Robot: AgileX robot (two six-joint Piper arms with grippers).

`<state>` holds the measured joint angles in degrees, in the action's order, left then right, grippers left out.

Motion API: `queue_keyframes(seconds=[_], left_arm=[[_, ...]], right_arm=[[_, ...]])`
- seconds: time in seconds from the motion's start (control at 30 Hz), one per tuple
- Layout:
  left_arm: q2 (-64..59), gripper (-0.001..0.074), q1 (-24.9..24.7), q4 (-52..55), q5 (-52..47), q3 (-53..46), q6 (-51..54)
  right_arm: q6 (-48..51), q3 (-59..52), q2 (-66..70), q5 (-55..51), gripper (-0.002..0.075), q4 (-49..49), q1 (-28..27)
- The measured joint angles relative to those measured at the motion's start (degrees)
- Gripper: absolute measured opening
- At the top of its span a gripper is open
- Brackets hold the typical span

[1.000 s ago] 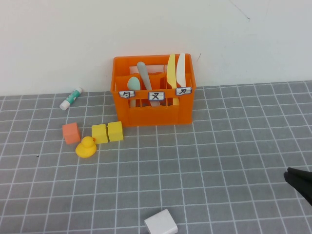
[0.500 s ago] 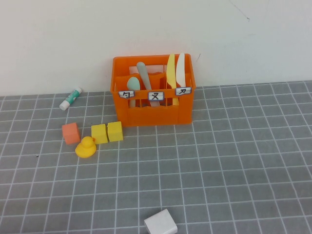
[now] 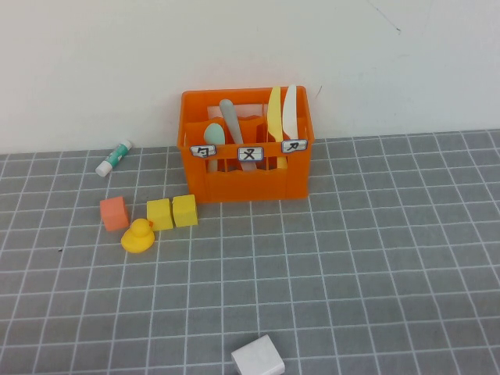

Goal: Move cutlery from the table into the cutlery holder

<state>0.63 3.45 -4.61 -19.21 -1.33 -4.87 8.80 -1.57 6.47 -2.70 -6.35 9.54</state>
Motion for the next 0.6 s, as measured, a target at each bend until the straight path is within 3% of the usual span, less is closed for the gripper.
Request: queue_keyframes(seconds=[0.33,0.6], left_arm=[[0.0,-0.0001,0.0,0.0,0.0,0.0,-0.2],[0.0,-0.0001,0.0,0.0,0.0,0.0,-0.2]], right_arm=[[-0.6,0.0,-6.9,-10.7,-0.0003,0.3,-6.0],[-8.3,0.0,-7.3,-16.2,-0.0003,-1.3,-8.2]])
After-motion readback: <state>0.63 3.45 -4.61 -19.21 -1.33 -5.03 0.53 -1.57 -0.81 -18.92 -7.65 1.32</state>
